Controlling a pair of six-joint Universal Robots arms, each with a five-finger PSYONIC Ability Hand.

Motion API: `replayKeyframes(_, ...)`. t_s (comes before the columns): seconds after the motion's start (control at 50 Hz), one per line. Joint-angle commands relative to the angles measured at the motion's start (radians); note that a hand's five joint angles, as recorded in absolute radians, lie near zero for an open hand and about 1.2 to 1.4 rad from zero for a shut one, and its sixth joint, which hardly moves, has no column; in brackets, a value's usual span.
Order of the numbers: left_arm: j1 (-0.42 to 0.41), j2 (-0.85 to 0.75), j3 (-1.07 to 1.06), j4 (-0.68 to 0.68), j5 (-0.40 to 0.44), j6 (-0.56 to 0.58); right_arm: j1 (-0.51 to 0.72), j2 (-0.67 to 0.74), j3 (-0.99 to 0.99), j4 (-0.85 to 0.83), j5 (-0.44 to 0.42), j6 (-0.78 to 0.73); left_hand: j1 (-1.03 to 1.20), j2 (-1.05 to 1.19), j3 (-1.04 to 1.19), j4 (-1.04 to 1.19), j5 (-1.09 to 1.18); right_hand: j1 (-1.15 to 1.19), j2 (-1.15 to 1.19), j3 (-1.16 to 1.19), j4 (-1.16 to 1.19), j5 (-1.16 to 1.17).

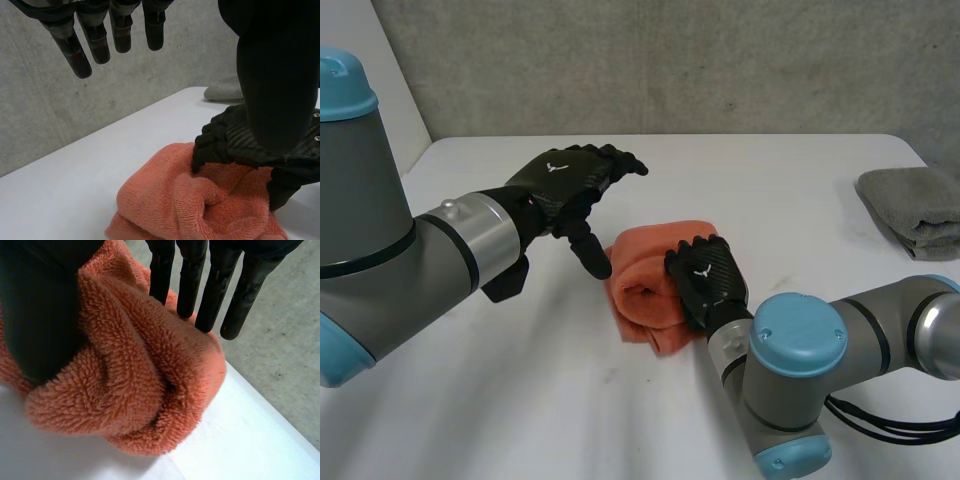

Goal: Fold the laundry.

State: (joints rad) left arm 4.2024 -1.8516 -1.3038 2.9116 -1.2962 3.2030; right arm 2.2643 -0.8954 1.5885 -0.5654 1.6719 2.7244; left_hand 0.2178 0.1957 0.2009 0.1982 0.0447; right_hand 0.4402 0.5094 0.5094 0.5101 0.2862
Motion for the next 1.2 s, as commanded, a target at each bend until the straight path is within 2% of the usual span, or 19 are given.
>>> replayKeyframes(0.02,-0.002,0.0,-0.003,0.0,0.0,0.0,0.0,0.038,-0.019,0.01,-0.055,0.009,-0.01,0.012,0.007,0.009,-0.012,0.319,0.25,0.25,0.249,0.299)
replayKeyframes(0.04,-0.002,0.0,-0.003,0.0,0.0,0.0,0.0,0.038,-0.019,0.015,-0.061,0.009,-0.01,0.012,0.007,0.009,-0.012,0.416,0.347,0.347,0.346,0.395)
replayKeyframes(0.06,-0.002,0.0,-0.003,0.0,0.0,0.0,-0.002,0.035,-0.022,0.024,-0.066,0.011,-0.01,0.012,0.007,0.009,-0.012,0.632,0.563,0.563,0.562,0.611)
replayKeyframes(0.1,-0.002,0.0,-0.003,0.0,0.0,0.0,-0.005,0.029,-0.025,0.033,-0.069,0.012,-0.01,0.012,0.007,0.009,-0.012,0.903,0.834,0.834,0.833,0.882)
replayKeyframes(0.12,-0.002,0.0,-0.003,0.0,0.0,0.0,-0.008,0.024,-0.027,0.036,-0.069,0.014,-0.01,0.012,0.007,0.009,-0.012,0.956,0.886,0.886,0.886,0.935)
replayKeyframes(0.2,-0.002,0.0,-0.003,0.0,0.0,0.0,-0.034,-0.005,-0.05,0.058,-0.07,0.023,-0.01,0.012,0.007,0.009,-0.012,0.956,0.887,0.887,0.886,0.936)
replayKeyframes(0.28,-0.004,0.0,-0.003,0.001,0.0,-0.002,-0.126,-0.019,-0.071,0.096,-0.089,0.017,-0.01,0.012,0.007,0.009,-0.012,0.956,0.887,0.887,0.886,0.936)
replayKeyframes(0.44,-0.004,0.0,-0.005,0.001,0.0,-0.002,-0.346,0.007,-0.125,0.212,-0.231,-0.053,-0.01,0.012,0.007,0.009,-0.012,0.956,0.887,0.887,0.886,0.936)
replayKeyframes(0.6,-0.004,-0.001,-0.005,0.0,0.0,-0.002,-0.526,-0.008,-0.116,0.214,-0.288,-0.202,-0.01,0.012,0.007,0.009,-0.012,0.956,0.887,0.887,0.886,0.936)
replayKeyframes(0.72,-0.005,-0.008,-0.006,0.0,0.0,-0.002,-0.589,0.006,-0.139,0.21,-0.369,-0.252,-0.019,0.003,-0.002,0.001,-0.02,0.956,0.887,0.887,0.886,0.936)
replayKeyframes(0.8,-0.005,-0.008,-0.011,0.001,0.0,-0.002,-0.617,0.035,-0.188,0.202,-0.466,-0.265,-0.022,0.0,-0.005,-0.002,-0.023,0.956,0.887,0.887,0.886,0.936)
replayKeyframes(0.82,-0.007,-0.008,-0.011,0.001,0.0,-0.002,-0.627,0.047,-0.217,0.203,-0.5,-0.268,-0.022,0.0,-0.005,-0.002,-0.023,0.956,0.887,0.887,0.886,0.936)
replayKeyframes(0.88,-0.007,-0.008,-0.011,0.001,0.0,-0.002,-0.643,0.059,-0.295,0.205,-0.529,-0.261,-0.019,0.003,-0.002,0.001,-0.02,0.956,0.887,0.887,0.886,0.936)
replayKeyframes(1.02,-0.007,-0.012,-0.012,0.003,0.0,-0.002,-0.647,0.09,-0.514,0.213,-0.532,-0.223,-0.019,0.003,-0.002,0.001,-0.02,0.956,0.887,0.887,0.886,0.936)
replayKeyframes(1.2,-0.005,-0.015,-0.012,0.008,0.0,0.0,-0.722,0.232,-1.014,0.303,-0.558,-0.049,-0.019,0.003,-0.002,0.001,-0.02,0.956,0.887,0.887,0.886,0.936)
